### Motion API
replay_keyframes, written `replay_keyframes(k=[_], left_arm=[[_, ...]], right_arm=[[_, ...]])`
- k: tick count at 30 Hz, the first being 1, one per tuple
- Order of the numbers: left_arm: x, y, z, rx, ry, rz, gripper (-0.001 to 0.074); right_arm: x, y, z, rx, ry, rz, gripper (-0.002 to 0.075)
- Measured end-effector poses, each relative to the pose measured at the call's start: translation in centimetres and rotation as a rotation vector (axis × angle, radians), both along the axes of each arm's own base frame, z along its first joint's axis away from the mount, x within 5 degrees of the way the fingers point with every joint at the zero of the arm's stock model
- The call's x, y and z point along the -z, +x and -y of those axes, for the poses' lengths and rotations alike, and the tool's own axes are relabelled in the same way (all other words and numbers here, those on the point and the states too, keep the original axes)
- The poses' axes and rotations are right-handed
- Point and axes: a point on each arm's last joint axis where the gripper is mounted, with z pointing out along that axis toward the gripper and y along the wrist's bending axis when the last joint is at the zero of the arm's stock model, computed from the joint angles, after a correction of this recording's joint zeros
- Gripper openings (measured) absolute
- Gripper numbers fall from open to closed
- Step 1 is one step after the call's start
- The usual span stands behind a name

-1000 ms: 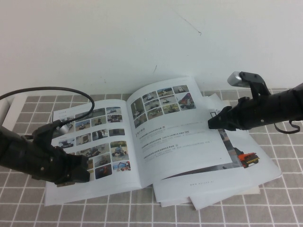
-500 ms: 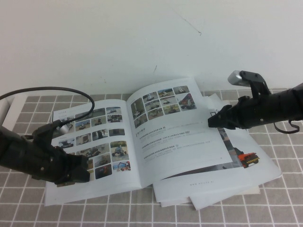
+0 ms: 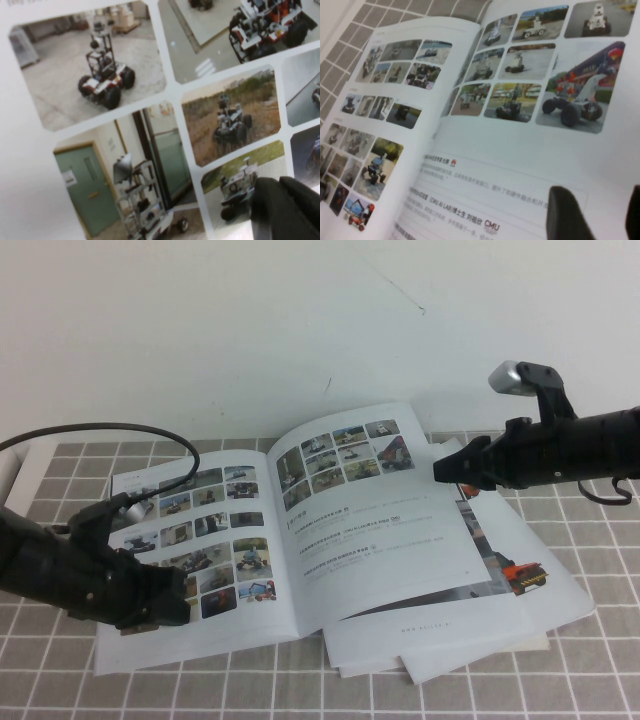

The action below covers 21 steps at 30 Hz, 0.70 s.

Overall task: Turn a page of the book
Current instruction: Open the closed book

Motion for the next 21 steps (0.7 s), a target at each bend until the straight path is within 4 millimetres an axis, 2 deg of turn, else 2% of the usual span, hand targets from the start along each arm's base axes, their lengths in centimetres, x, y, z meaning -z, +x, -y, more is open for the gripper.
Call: replay_keyframes(k=[7, 14, 21], left_arm=[[0.0, 0.0, 0.0, -0.001, 0.000, 0.000, -0.0004], [0.0, 0.0, 0.0, 0.000, 0.000, 0.000, -0.0004], [0.0, 0.0, 0.0, 0.001, 0.000, 0.001, -0.0004]], right_arm=[[0.1, 0.0, 0.0, -0.007, 0.002, -0.001, 0.0269], [1.8, 0.0, -0.1, -0.010, 0.002, -0.046, 0.0269], [2.0, 0.1, -0.1, -0.008, 0.004, -0.051, 0.0269]])
